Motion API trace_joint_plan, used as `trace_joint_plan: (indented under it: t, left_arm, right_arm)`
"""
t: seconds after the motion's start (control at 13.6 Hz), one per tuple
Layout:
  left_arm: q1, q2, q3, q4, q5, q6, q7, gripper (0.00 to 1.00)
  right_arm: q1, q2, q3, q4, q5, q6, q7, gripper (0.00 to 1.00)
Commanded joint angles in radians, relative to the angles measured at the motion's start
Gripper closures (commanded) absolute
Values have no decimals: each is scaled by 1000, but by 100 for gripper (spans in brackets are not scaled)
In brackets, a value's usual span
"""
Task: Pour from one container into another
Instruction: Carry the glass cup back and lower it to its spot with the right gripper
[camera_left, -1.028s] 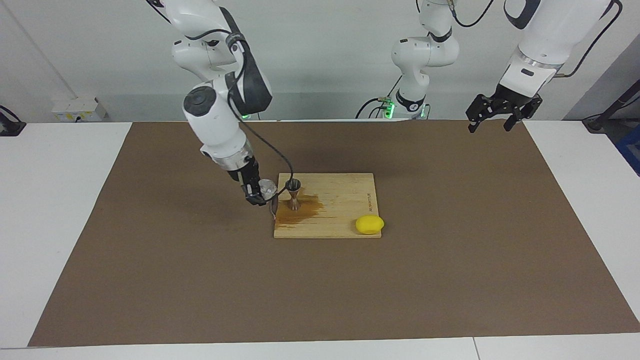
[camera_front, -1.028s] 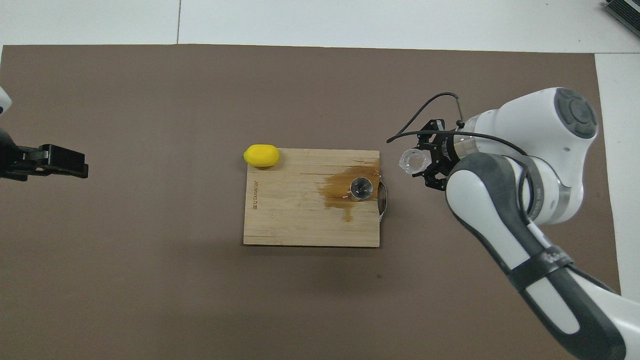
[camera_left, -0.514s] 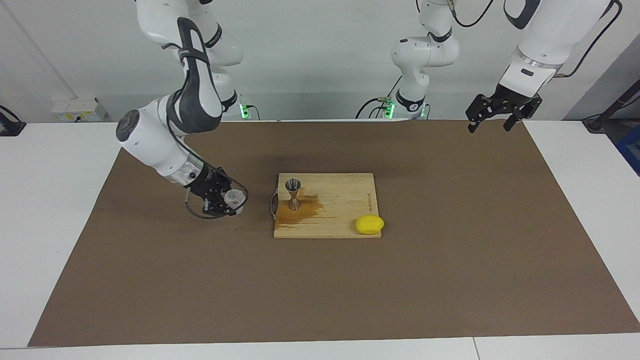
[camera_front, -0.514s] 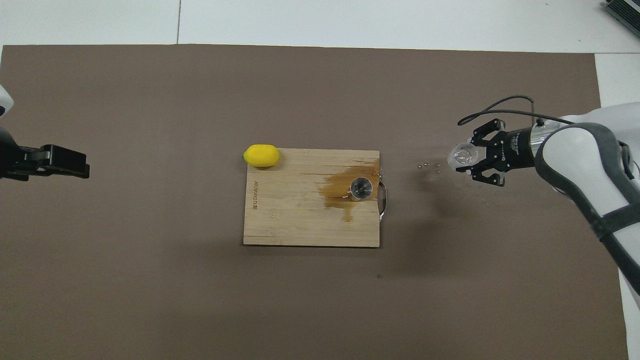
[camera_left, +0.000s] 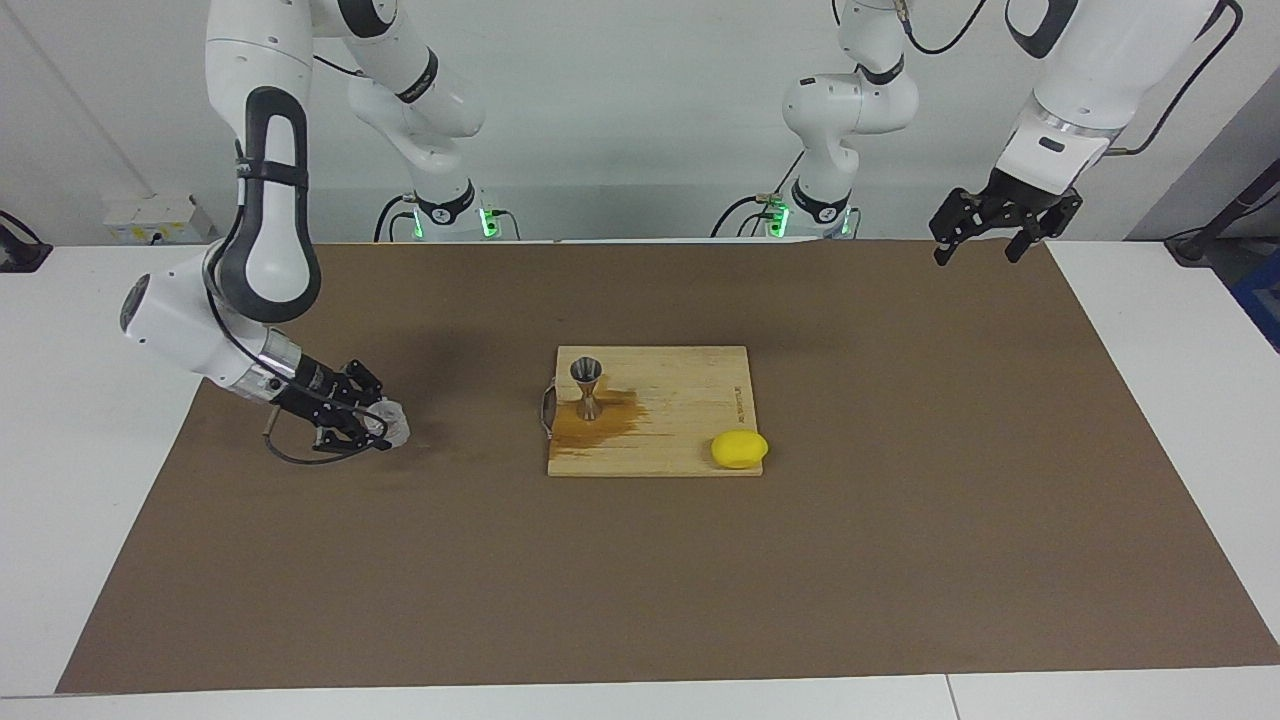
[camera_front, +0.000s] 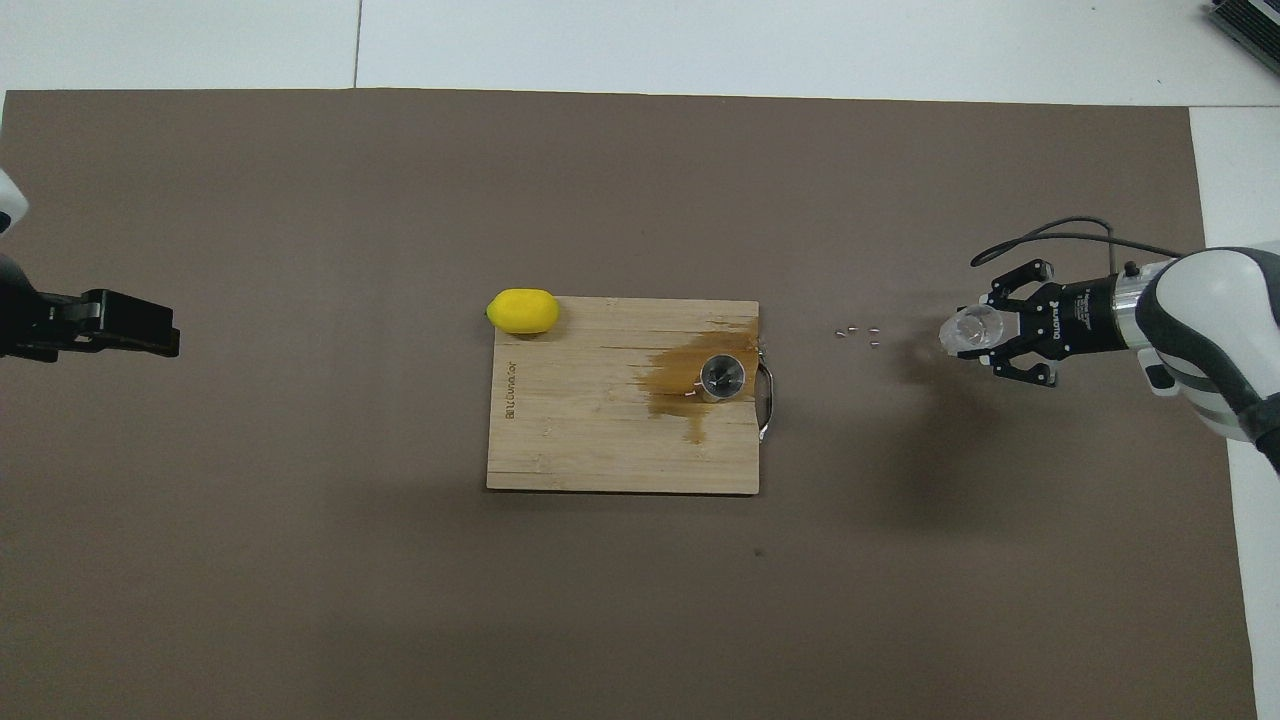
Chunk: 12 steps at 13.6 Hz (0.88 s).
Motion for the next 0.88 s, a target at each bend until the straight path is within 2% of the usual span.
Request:
trace_joint_plan:
  t: [0.0,0.59,0.66,0.73,0.81]
  left_arm:
    - [-10,-16,10,-10,2,-4,9,0]
    - [-1,-21,11,-12,2,-13,3,0]
    - [-1,-21,11,-12,2,-15,3,0]
    - [-1,-21,11,-12,2,-13,3,0]
    - [1,-21,11,-12,2,-13,3,0]
  right_arm:
    - [-42,44,13,23,40,-21,-86,100]
    - [-56,33,7,-31,37,1,-111,100]
    - [-56,31,7,-37,37,13,-115,94]
    - [-54,28,7,-39,25,22,-117,49]
    - [-54,27,7,-42,23,22,-134,18]
